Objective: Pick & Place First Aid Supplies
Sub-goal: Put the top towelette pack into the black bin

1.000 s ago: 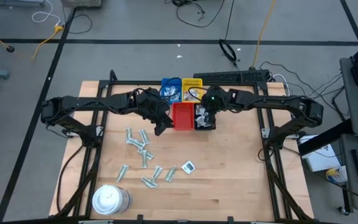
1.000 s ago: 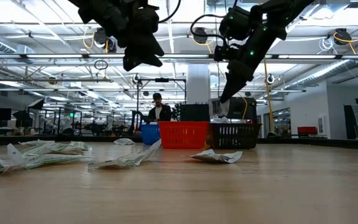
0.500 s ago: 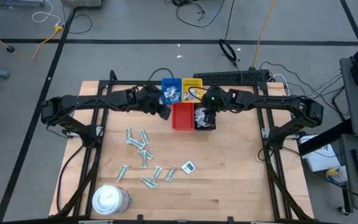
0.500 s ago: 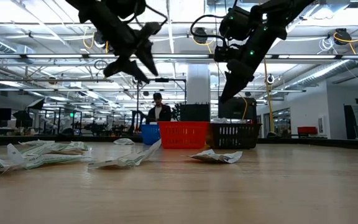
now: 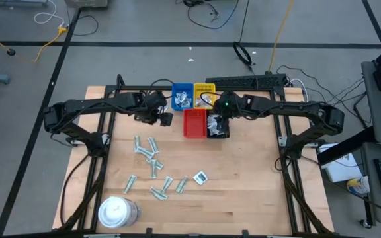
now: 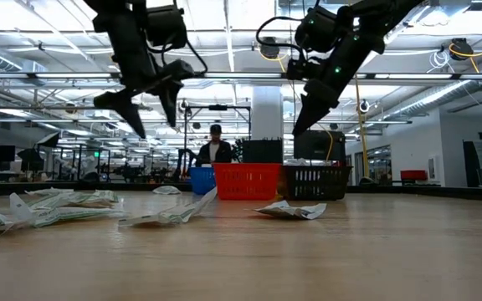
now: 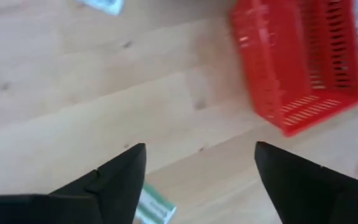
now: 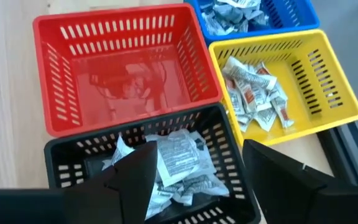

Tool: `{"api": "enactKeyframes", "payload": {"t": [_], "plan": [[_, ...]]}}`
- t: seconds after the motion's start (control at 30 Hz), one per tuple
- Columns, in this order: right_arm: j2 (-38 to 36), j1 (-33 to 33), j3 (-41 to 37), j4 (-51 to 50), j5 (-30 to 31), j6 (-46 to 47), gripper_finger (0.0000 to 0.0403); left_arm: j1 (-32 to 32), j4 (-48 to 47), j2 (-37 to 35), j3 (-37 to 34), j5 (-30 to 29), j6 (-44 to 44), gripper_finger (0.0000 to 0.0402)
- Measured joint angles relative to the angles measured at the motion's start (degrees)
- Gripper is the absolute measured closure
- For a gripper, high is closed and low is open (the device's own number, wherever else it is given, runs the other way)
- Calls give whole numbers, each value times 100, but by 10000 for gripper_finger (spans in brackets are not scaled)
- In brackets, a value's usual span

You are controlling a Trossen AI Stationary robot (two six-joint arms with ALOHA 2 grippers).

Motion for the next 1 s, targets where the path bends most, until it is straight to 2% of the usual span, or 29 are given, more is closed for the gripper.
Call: {"api": "enactKeyframes", "payload": {"t": [0.2,0.43,0.73,0.9,1.0], "plan": [[0,0,0,26,0,-159,173,312,90,112,-4,29,-518,81],[0,0,0,9,-7,-542,172,944,268,445,-2,-26,-694,117],[0,1,0,14,-22,-858,171,1397,1275,1070,0,282,-565,150],[0,0,0,9,-24,-1020,171,1534,1227,1504,172,256,-787,151],[0,2,0,7,-24,-1116,173,1598,979,1752,567,-57,-808,151]]}}
